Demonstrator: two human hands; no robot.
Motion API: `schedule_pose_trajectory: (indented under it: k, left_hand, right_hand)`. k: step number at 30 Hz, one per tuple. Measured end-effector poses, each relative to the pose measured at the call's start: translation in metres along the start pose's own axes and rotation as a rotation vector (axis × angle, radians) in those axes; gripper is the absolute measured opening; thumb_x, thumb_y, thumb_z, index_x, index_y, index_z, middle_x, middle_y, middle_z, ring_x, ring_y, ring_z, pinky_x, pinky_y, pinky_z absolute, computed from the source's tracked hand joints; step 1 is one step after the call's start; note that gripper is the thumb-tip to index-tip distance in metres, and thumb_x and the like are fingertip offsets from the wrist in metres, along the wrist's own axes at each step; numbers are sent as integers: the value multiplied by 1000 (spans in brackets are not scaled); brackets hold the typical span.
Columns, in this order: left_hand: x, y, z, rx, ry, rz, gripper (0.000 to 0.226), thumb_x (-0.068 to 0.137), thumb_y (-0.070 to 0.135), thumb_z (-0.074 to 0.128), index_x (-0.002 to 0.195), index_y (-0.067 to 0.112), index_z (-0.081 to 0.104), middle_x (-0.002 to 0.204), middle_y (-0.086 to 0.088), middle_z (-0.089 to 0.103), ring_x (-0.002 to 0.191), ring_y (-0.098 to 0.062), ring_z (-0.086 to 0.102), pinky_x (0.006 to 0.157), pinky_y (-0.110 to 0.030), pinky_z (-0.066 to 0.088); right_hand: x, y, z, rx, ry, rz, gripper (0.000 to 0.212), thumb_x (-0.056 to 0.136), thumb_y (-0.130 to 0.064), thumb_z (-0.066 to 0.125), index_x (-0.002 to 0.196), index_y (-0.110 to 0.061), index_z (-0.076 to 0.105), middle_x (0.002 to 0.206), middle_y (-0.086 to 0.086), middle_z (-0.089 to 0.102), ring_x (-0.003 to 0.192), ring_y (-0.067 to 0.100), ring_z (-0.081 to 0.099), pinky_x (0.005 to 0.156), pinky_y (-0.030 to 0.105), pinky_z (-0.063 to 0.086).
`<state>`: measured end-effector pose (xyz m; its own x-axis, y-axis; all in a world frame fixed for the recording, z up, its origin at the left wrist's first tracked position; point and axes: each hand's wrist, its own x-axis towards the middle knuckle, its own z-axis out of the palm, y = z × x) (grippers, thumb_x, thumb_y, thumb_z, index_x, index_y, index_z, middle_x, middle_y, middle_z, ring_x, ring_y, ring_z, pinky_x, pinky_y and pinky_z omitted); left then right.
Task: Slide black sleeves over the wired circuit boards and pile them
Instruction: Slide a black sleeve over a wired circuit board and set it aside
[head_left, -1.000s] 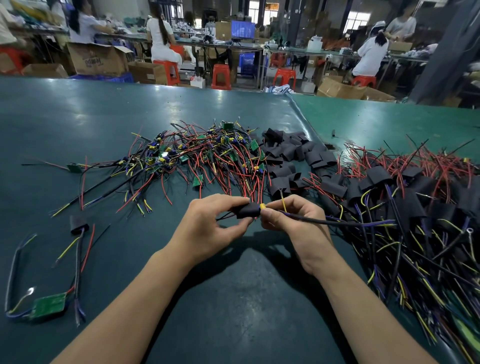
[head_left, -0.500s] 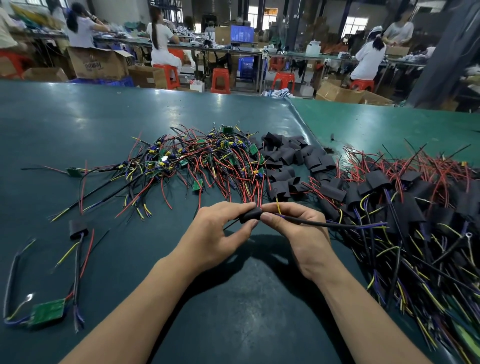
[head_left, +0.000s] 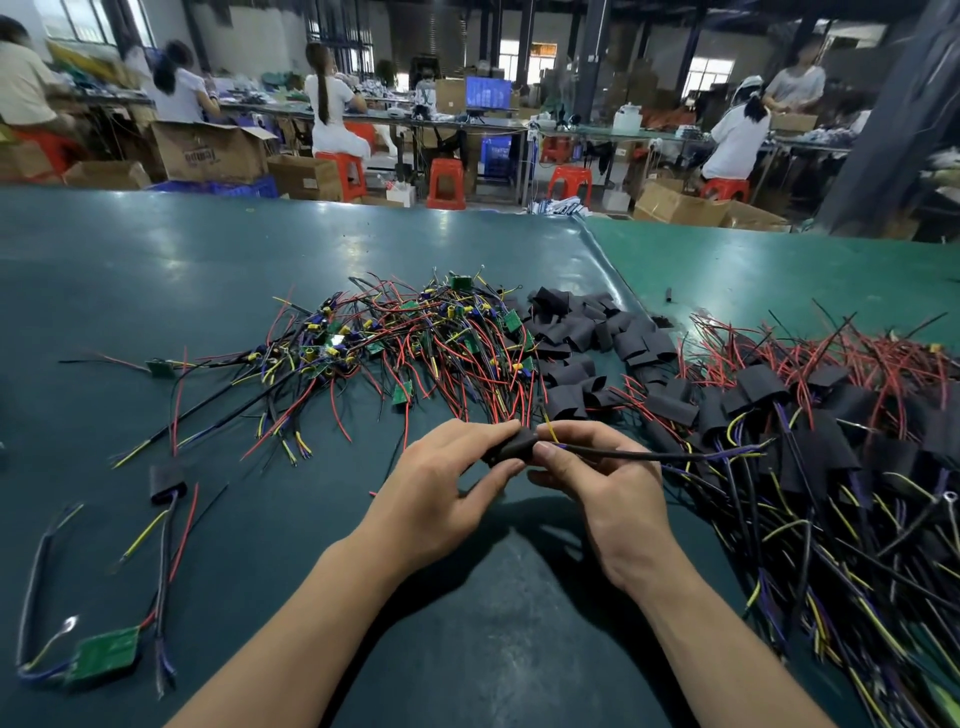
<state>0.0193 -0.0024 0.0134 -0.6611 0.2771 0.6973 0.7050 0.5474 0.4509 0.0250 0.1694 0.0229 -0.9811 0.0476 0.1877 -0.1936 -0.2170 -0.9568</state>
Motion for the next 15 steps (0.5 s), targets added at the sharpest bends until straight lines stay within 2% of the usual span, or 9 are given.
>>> schedule_pose_trajectory:
  k: [8, 15]
  left_hand:
    - [1, -2, 0, 9, 14, 18, 35, 86, 17, 72, 117, 2, 70, 101, -2, 74, 86, -18, 66, 78, -35, 54]
    - [1, -2, 2, 18, 32, 34, 35, 86, 18, 71, 116, 1, 71, 104, -5, 74, 87, -22, 67, 80, -36, 54]
  right_hand:
    - [1, 4, 1, 19, 63, -46, 18, 80, 0, 74, 81, -18, 76, 81, 14, 75, 77, 28, 75, 66, 26, 59]
    - [2, 4, 1, -71, 105, -119, 17, 83, 4, 73, 78, -13, 73, 77, 10, 74, 71, 22, 74, 67, 21, 57]
